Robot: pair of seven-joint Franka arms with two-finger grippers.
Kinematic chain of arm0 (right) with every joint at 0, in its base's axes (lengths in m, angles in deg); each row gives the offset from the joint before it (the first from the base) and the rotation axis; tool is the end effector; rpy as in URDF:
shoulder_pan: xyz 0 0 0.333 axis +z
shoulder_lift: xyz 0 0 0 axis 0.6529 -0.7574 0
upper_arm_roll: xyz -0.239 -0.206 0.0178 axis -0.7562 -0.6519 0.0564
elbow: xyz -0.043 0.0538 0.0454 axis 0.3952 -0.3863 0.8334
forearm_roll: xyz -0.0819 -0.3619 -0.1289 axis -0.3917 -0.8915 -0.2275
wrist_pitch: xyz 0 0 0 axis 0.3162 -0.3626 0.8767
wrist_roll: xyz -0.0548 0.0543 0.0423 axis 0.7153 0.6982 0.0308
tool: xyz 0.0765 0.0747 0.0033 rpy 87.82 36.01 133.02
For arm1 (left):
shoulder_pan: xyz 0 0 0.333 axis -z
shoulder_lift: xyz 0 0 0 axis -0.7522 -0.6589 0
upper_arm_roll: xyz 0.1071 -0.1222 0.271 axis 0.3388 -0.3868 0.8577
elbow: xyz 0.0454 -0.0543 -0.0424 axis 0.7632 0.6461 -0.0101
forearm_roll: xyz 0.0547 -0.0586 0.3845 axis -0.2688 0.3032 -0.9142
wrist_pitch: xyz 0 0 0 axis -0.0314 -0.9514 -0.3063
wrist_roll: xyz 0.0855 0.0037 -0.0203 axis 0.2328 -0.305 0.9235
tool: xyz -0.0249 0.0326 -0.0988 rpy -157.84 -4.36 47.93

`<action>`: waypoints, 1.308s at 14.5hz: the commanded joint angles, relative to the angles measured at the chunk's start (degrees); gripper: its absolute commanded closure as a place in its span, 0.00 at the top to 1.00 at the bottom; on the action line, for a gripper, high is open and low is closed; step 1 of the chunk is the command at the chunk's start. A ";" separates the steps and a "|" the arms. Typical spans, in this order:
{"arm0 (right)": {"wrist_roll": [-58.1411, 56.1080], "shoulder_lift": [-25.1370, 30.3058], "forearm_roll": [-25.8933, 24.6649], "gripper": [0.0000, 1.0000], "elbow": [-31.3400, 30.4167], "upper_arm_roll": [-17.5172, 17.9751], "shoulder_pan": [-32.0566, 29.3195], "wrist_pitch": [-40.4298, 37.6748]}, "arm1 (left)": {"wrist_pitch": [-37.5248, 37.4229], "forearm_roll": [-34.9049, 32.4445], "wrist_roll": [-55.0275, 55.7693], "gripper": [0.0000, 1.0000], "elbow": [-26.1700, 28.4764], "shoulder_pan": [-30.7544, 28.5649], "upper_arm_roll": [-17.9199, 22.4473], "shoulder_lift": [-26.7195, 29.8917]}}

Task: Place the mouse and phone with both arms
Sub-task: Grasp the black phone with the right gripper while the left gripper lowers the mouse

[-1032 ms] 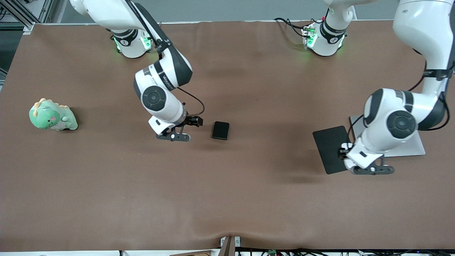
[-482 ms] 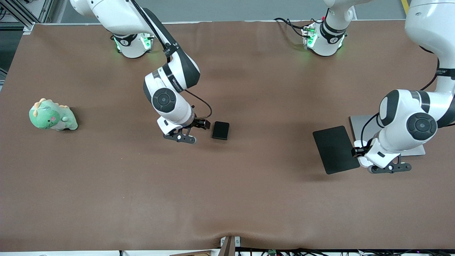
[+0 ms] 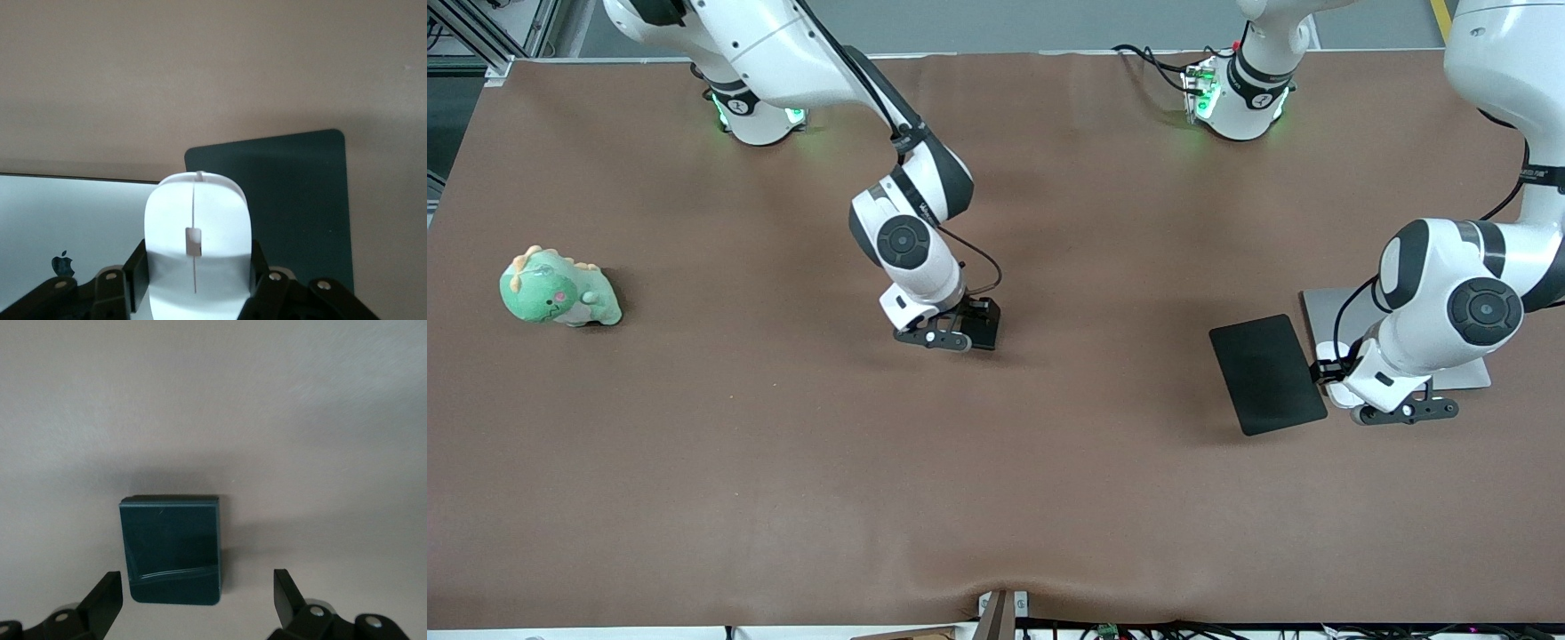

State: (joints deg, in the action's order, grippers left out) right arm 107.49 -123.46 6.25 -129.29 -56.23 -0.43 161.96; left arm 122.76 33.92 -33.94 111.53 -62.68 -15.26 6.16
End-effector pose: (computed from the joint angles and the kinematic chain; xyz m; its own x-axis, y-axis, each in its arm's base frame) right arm 0.5095 0.4394 0.2148 0.9803 -0.1780 -0.0852 -0.1872 -0.9753 -0.1170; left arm 0.6380 -0.0045 0.3029 0.9977 0.0605 -0.0304 0.0565 -0.9911 -0.1208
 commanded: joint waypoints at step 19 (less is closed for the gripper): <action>3.40 -6.47 -6.84 0.00 8.15 -0.97 2.74 -3.79 | 7.73 -0.44 0.69 0.15 4.76 0.28 -2.51 -5.18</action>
State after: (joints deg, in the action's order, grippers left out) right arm 110.81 -130.45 0.20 -123.24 -56.92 2.51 162.57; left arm 129.05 33.92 -33.83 116.39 -62.24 -17.24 2.05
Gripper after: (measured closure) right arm 0.203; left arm 0.401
